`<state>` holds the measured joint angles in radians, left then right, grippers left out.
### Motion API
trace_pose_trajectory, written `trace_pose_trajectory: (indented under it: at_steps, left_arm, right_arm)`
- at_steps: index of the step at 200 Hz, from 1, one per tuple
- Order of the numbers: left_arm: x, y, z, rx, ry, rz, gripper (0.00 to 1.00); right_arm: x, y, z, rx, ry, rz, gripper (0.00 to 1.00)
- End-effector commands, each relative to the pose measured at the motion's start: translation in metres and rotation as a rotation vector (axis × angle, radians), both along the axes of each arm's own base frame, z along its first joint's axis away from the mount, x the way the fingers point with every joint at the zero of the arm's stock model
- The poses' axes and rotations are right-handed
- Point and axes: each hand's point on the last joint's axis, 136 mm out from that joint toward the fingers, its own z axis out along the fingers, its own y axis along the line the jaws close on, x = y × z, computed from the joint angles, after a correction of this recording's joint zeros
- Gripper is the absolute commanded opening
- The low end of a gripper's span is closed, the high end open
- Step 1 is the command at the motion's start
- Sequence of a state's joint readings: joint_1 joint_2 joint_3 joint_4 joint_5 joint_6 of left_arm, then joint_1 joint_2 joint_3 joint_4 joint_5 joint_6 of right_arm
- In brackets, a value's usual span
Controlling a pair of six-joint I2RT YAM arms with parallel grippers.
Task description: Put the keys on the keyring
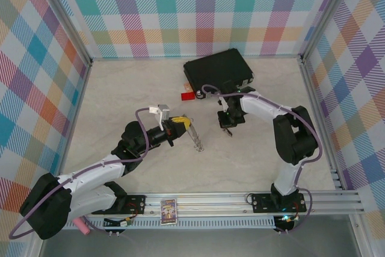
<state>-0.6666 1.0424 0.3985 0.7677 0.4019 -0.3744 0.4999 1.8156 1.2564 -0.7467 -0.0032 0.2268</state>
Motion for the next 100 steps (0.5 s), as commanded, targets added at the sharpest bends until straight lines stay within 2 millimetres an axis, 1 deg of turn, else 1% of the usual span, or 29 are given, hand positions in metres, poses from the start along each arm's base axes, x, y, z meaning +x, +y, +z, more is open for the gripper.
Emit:
trace_pose_trajectory:
  at_steps: [1,33,100]
  left_arm:
    - [-0.005,-0.003,0.014,-0.041,-0.058,-0.020,0.00]
    - [-0.004,-0.004,0.013,-0.038,-0.056,-0.019,0.00]
    - [-0.004,-0.005,0.014,-0.041,-0.057,-0.024,0.00]
  right_arm:
    - [0.017,0.009,0.002,0.049,-0.119,-0.038,0.00]
    - [0.025,0.010,-0.002,0.069,-0.200,-0.051,0.00]
    - [0.037,0.008,0.002,0.103,-0.349,-0.043,0.00]
